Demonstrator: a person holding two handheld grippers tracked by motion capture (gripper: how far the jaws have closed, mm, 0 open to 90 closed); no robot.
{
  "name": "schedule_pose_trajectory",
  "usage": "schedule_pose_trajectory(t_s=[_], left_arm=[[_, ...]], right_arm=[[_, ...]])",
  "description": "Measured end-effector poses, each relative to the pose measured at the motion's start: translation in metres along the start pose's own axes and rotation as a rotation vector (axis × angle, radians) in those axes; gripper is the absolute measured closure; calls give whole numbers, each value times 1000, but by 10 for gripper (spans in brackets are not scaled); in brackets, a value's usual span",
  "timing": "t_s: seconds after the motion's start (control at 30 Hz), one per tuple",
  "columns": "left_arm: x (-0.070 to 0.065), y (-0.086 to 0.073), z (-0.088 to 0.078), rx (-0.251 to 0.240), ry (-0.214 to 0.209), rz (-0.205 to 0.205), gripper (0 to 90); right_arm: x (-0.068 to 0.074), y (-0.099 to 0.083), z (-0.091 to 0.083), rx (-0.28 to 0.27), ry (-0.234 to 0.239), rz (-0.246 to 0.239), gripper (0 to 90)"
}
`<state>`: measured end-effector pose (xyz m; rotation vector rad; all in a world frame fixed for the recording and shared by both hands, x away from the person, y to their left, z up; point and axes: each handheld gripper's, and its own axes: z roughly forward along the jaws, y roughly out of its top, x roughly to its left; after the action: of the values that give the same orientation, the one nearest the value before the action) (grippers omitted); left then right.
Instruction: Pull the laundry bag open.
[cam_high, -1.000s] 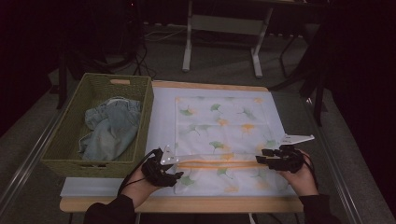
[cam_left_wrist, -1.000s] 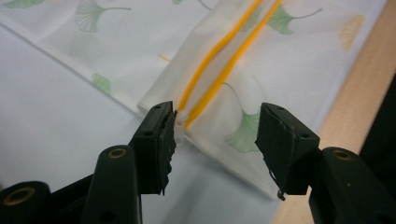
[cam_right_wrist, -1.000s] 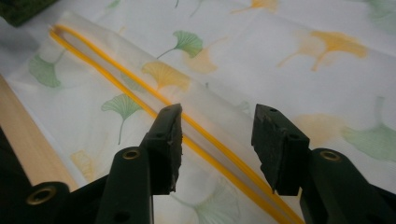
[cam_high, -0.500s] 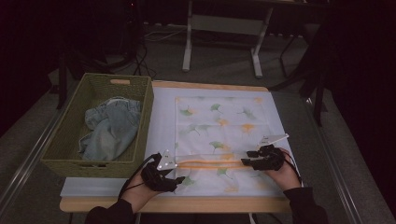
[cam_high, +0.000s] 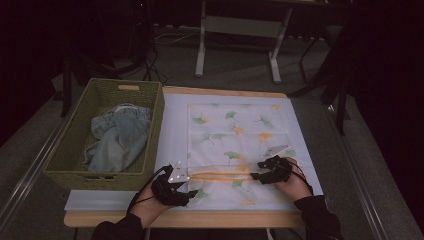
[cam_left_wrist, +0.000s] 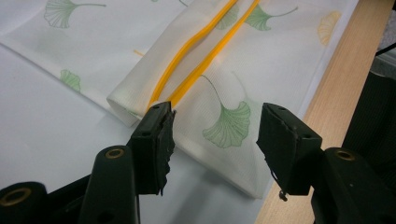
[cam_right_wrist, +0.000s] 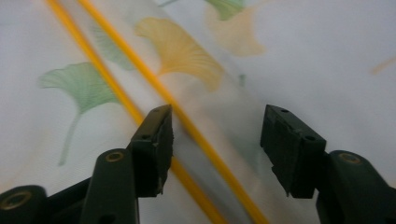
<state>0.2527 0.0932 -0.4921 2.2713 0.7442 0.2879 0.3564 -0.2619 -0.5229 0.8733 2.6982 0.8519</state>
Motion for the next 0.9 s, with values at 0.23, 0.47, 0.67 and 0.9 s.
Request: schedule_pose_trajectory(t_s=[0.23, 0.47, 0.67, 0.9], left_arm=[[0, 1, -1, -3, 1, 4, 451], [0, 0, -3, -6, 4, -1, 451], [-1, 1, -2, -7, 0, 4, 451], [-1, 0, -1, -7, -1, 4, 451]], right_arm=[[-4, 4, 1, 17, -52, 21, 537], [-3, 0, -3, 26, -58, -3, 518], [-4, -1, -4, 37, -52, -29, 473], [-13, 2, -2, 19, -103, 27, 521]])
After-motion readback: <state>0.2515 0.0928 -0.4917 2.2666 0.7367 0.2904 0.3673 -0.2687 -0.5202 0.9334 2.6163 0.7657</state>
